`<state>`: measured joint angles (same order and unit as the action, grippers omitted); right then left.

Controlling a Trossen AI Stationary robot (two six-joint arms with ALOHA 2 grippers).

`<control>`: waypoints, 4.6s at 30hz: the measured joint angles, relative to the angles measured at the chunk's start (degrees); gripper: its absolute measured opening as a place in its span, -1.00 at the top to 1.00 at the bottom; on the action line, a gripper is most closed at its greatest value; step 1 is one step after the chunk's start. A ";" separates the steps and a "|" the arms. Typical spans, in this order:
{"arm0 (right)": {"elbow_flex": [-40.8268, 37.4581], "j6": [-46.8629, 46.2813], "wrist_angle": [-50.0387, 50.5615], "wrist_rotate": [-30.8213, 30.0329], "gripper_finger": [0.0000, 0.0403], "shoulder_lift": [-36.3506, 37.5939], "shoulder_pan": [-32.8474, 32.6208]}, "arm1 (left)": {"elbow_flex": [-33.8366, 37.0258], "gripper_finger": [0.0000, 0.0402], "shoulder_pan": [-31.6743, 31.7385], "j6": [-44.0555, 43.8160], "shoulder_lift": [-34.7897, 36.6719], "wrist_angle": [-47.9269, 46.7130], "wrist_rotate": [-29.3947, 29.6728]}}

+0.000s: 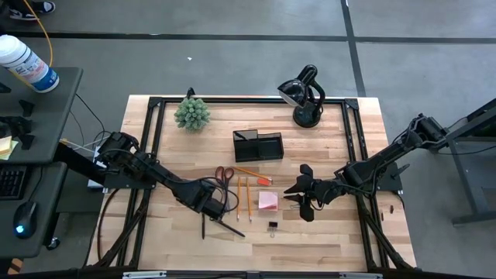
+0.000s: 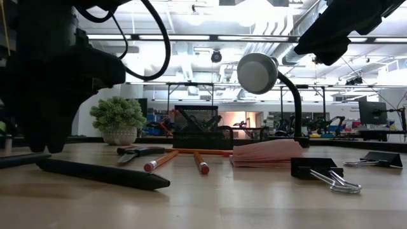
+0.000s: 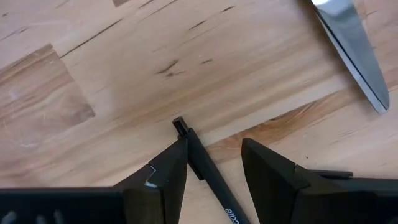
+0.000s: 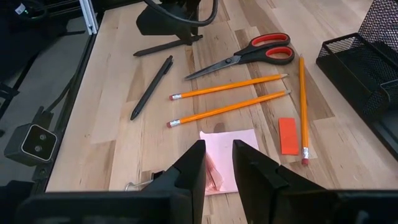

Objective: Pick and place office supplies into organizer
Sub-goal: Put the left black pen into the desk organizer

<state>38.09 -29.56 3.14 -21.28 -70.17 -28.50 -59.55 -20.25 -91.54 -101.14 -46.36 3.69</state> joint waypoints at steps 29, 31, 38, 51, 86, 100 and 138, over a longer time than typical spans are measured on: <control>0.00 0.04 0.00 2.34 0.63 0.00 -0.01 | 0.00 0.29 0.00 -12.21 0.00 -2.74 -1.51; 0.00 0.04 0.00 2.36 0.63 0.00 -0.01 | 0.00 0.29 -0.02 -12.25 0.00 -3.20 -1.53; 0.00 0.04 0.00 2.36 0.63 0.00 -0.01 | 1.91 0.29 0.00 -12.95 0.00 0.17 -2.60; 0.02 0.02 0.00 2.38 0.63 0.00 -0.01 | 2.99 0.29 -0.04 -13.26 0.02 3.05 -1.32; 0.09 0.04 0.00 1.71 0.63 0.00 0.01 | 3.06 0.86 -0.02 -10.72 0.09 3.77 1.48; 0.09 1.55 0.00 1.22 0.63 0.00 0.01 | -1.70 0.93 0.00 -5.57 -0.14 1.31 6.24; 0.02 -3.61 -5.22 4.92 0.63 0.00 1.89 | -6.34 0.97 24.33 39.57 11.15 25.38 44.89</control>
<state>38.11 -33.17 -2.08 -16.36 -70.17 -26.61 -65.89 4.08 -51.96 -90.00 -20.98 48.58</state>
